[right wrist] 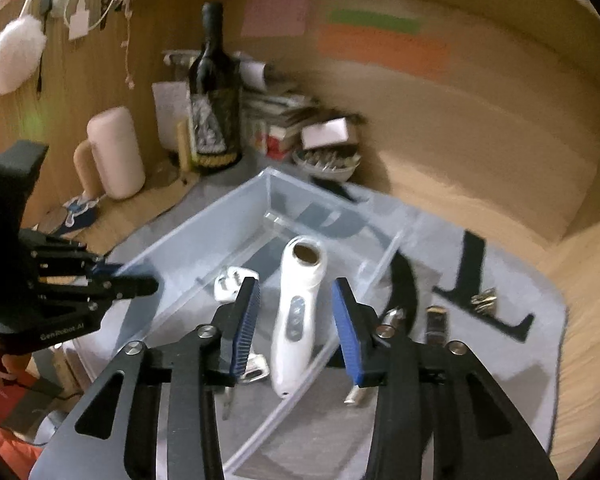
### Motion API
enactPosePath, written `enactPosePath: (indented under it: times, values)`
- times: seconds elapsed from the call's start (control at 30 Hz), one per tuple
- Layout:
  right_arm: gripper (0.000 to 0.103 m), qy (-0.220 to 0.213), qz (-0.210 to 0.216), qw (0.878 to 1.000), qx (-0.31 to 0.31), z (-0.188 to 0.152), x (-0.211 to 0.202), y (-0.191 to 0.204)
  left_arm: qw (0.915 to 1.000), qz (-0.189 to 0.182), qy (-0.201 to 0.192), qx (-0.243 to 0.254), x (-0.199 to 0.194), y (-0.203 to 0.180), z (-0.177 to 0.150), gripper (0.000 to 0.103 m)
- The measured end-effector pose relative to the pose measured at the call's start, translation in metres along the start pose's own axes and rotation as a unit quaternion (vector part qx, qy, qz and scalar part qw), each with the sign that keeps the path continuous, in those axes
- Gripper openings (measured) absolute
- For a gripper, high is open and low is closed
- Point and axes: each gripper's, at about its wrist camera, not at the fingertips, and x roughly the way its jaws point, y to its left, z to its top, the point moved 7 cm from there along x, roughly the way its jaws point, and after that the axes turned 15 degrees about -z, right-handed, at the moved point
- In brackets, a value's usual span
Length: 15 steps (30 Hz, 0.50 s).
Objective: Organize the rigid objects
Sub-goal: 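Reach the right tool to the black-and-gold lighter and grasp it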
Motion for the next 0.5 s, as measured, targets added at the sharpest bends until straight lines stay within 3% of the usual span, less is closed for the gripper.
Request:
enactPosePath:
  times: [0.1, 0.27, 0.5]
  values:
    - [0.045, -0.016, -0.018, 1.0, 0.016, 0.007, -0.007, -0.017, 1.0, 0.0, 0.0, 0.0, 0.0, 0.0, 0.0, 0.009]
    - [0.045, -0.023, -0.047, 0.998, 0.042, 0.011, -0.009, -0.049, 1.0, 0.0, 0.0, 0.0, 0.0, 0.0, 0.0, 0.009]
    - [0.045, 0.014, -0.088, 0.994, 0.061, -0.007, 0.017, -0.084, 1.0, 0.0, 0.0, 0.0, 0.0, 0.0, 0.0, 0.009]
